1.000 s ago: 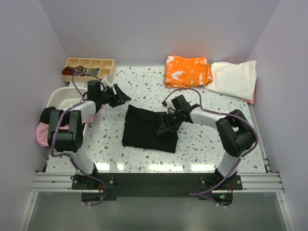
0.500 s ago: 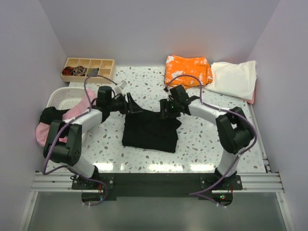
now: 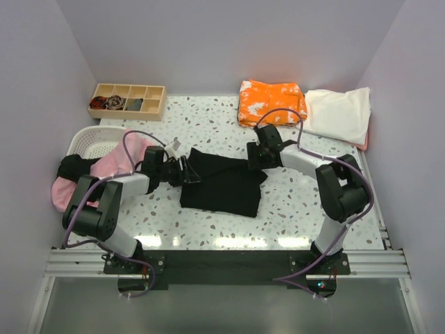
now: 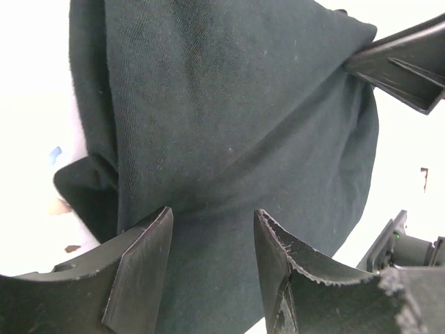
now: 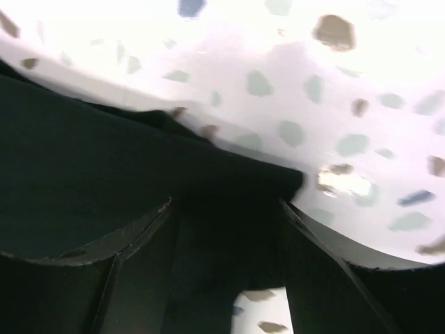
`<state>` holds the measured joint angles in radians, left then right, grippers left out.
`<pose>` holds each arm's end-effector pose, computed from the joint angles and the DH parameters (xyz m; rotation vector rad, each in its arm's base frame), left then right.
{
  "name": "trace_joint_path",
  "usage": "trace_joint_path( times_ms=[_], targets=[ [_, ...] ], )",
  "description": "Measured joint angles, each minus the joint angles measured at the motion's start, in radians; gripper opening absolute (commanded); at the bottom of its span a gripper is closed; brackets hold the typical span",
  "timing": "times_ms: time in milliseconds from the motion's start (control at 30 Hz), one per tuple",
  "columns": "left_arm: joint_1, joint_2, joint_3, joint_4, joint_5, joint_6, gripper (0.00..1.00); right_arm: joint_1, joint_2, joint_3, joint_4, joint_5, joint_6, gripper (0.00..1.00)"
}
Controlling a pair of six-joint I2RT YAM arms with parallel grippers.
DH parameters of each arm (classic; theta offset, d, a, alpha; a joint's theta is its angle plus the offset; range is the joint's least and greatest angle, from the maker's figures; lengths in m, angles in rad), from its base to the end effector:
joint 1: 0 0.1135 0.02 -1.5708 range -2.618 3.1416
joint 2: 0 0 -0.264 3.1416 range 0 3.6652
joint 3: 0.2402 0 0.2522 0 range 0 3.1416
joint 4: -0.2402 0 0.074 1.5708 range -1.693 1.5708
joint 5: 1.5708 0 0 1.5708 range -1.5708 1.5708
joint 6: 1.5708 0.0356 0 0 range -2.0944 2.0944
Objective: Fold and stack the t-shirts
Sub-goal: Smooth out wrinkles on the folded tshirt, then put the neatly folded tshirt into the corner of the board with the right arm
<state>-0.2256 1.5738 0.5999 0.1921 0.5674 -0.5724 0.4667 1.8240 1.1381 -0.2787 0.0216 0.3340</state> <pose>0.2705 -0.0817 0.1353 -0.1285 2.4406 -1.0442 0.3363 0.1686 0.1703 -0.1611 2.5553 0.2866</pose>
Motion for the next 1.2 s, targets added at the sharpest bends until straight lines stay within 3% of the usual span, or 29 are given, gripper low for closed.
trace_joint_path(
  times_ms=[167, 367, 667, 967, 1200],
  targets=[
    [0.001, -0.033, 0.011, -0.018, -0.032, -0.002, 0.58, -0.061, -0.089, -0.009, -0.082, 0.036, -0.042, 0.77],
    [0.002, -0.108, 0.150, -0.094, -0.174, 0.017, 0.61, -0.096, -0.192, 0.034, -0.183, -0.018, -0.034, 0.80],
    [0.009, -0.048, 0.206, -0.099, -0.365, 0.017, 0.61, -0.092, -0.280, -0.283, -0.105, -0.247, 0.136, 0.81],
    [0.011, 0.043, 0.170, -0.073, -0.375, 0.016, 0.61, -0.089, -0.319, -0.404, 0.053, -0.417, 0.264, 0.81],
    [0.013, 0.062, 0.080, 0.045, -0.294, -0.012, 0.61, -0.017, -0.219, -0.383, 0.183, -0.497, 0.349, 0.81]
  ],
)
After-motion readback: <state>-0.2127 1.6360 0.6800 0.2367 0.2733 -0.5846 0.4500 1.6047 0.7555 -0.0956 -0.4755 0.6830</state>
